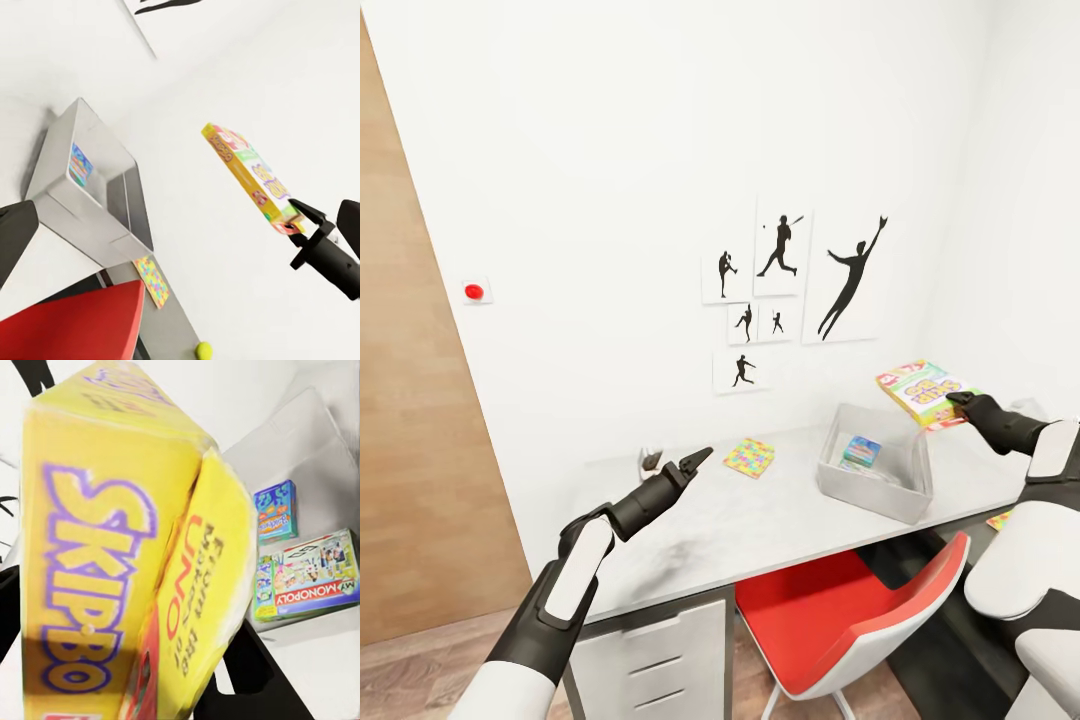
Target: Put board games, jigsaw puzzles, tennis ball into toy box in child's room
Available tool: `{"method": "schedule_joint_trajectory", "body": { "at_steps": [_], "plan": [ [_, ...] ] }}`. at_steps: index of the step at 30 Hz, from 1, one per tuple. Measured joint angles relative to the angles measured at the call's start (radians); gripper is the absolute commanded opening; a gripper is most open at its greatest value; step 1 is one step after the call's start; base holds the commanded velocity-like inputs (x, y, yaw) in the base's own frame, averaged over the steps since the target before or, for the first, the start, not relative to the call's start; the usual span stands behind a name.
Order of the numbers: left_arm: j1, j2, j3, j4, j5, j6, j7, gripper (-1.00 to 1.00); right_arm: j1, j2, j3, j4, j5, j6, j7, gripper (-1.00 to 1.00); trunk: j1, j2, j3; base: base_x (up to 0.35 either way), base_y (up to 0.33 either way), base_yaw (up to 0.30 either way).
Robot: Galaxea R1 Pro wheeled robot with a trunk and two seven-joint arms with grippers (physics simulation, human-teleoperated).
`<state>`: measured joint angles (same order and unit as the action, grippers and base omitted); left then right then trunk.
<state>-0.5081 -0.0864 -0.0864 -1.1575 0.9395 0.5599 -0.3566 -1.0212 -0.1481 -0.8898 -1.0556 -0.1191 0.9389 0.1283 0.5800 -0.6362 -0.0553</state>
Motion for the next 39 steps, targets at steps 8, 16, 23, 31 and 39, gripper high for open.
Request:
{"method": "schedule_joint_trajectory", "body": {
  "at_steps": [8,16,23,31,39],
  "plan": [
    [-0.001,-0.002,-0.001,-0.002,0.0,0.002,0.001,1.0,-0.009,-0.002,0.003,0.12,-0.023,-0.072,-0.03,-1.0,0.0,0.0,-0.009,0.0,0.0,0.0],
    [-0.002,-0.002,-0.001,-0.006,0.0,0.002,0.001,1.0,-0.044,-0.003,0.005,0.29,-0.023,-0.223,-0.041,-1.0,0.0,0.0,-0.021,0.0,0.0,0.0],
    [-0.002,-0.002,-0.001,-0.008,0.0,0.002,0.0,1.0,-0.102,-0.004,0.006,0.412,-0.026,-0.295,-0.092,-1.0,0.0,0.0,-0.032,0.0,0.0,0.0],
    [0.002,0.002,0.0,-0.052,0.015,0.003,0.0,1.0,-0.146,0.003,0.004,0.474,-0.02,-0.362,-0.161,-1.0,0.0,0.0,-0.045,0.0,0.0,0.0],
    [0.003,0.005,-0.002,-0.07,0.025,0.015,0.001,1.0,-0.158,0.003,0.001,0.485,-0.017,-0.383,-0.175,-1.0,0.0,0.0,-0.058,0.0,0.001,0.0]
  ]
}}
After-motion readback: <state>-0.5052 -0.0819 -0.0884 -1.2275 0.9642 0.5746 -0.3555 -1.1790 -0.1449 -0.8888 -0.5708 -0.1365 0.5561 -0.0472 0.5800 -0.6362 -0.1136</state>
